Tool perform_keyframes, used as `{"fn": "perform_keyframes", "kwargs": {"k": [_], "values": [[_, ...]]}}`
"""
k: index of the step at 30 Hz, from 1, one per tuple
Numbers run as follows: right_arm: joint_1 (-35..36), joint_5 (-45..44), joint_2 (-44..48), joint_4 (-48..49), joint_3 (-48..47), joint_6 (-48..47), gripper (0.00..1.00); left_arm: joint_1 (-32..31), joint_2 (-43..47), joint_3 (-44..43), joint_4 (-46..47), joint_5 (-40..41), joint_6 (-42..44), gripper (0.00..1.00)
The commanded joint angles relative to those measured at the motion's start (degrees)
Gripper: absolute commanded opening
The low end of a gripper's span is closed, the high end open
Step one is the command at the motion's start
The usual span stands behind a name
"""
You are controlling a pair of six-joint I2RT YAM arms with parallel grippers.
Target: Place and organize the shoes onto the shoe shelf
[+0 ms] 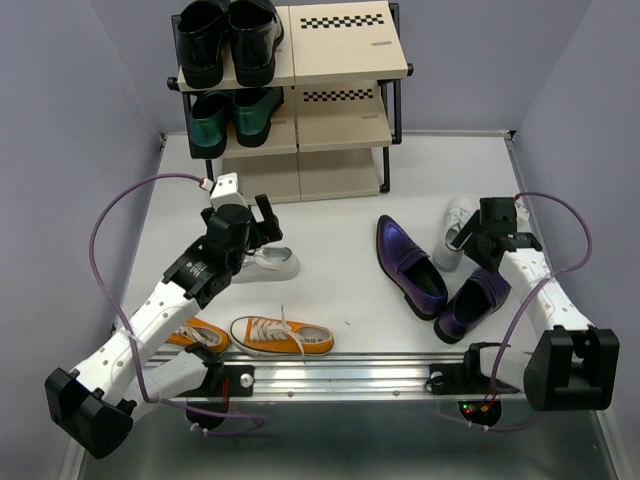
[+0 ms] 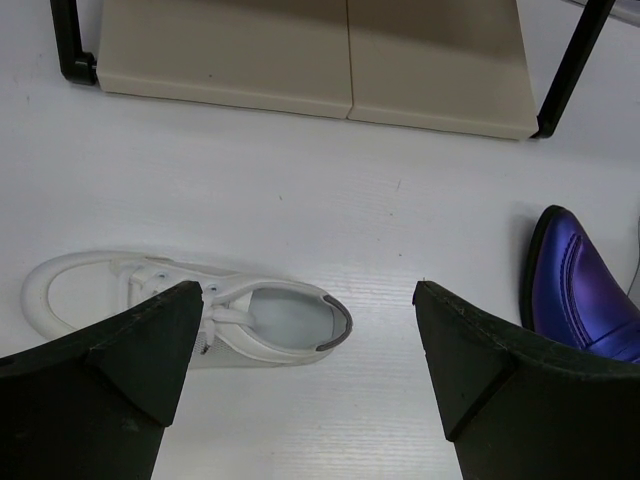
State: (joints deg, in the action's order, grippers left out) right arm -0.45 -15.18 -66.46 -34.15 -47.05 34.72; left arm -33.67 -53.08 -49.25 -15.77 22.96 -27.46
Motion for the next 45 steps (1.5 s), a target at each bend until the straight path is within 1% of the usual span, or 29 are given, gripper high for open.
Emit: {"fn": "perform_keyframes", "kwargs": {"k": [1,4,14,17,22,23,24,25,26,27,34,37,38,41,45], "values": [[-0.6,1.3,-1.1,2.4,1.3,-0.4,0.72,-0.1,0.4,0.0,2.1,-0.9,0.3,0.99],[-1.1,1.5,-3.1,4.2,2.0,-0.3,0.70,0.0,1.4,0.5,2.2,-0.3,0.3,0.99],[-1.7,2.9,-8.7,9.4,2.0,1.2,0.69,0.0,1.1,1.0,2.8,-0.7,-0.3,0.99],[-1.7,2.7,-10.2,10.5,2.0,1.5,0.63,0.0,0.7,0.8,3.2,-1.0,-0.2,0.99],[-1.7,2.3,-10.7,11.1,2.1,1.4,0.33,-0.1,0.2,0.7,3.3,-1.2,-0.2,0.99],[-1.7,2.3,-10.5,11.1,2.0,1.3,0.23,0.0,0.2,0.7,3.3,-1.0,-0.2,0.99],[-1.7,2.4,-10.0,11.0,2.0,0.8,0.18,0.0,0.3,0.8,3.4,-1.0,-0.1,0.99],[-1.7,2.3,-9.0,10.6,1.6,0.5,0.08,0.0,0.3,0.8,3.4,-0.9,-0.1,0.99],[-1.7,2.1,-8.4,10.0,1.3,-0.2,0.03,0.0,0.2,0.8,3.3,-0.9,0.0,0.99],[-1.7,1.5,-7.7,9.5,1.0,-0.5,0.01,0.0,0.2,0.7,3.3,-0.8,0.0,0.99],[-1.7,-1.7,-0.6,2.7,-6.5,-4.0,0.01,-0.1,-1.1,-1.9,2.1,0.1,1.8,0.99],[-1.7,-2.3,0.7,-1.0,-12.3,-5.2,0.01,0.0,-1.1,-2.6,2.0,0.2,2.0,0.99],[-1.7,-2.4,1.4,-2.6,-15.5,-5.7,0.01,0.0,-0.8,-2.7,1.8,0.2,2.1,0.99],[-1.7,-2.4,2.1,-5.0,-20.3,-6.7,0.01,0.0,-0.3,-2.9,1.5,0.3,2.2,0.99],[-1.7,0.7,1.8,-7.5,-30.6,-7.8,0.01,0.0,0.0,-2.8,1.3,0.4,2.2,0.99]]}}
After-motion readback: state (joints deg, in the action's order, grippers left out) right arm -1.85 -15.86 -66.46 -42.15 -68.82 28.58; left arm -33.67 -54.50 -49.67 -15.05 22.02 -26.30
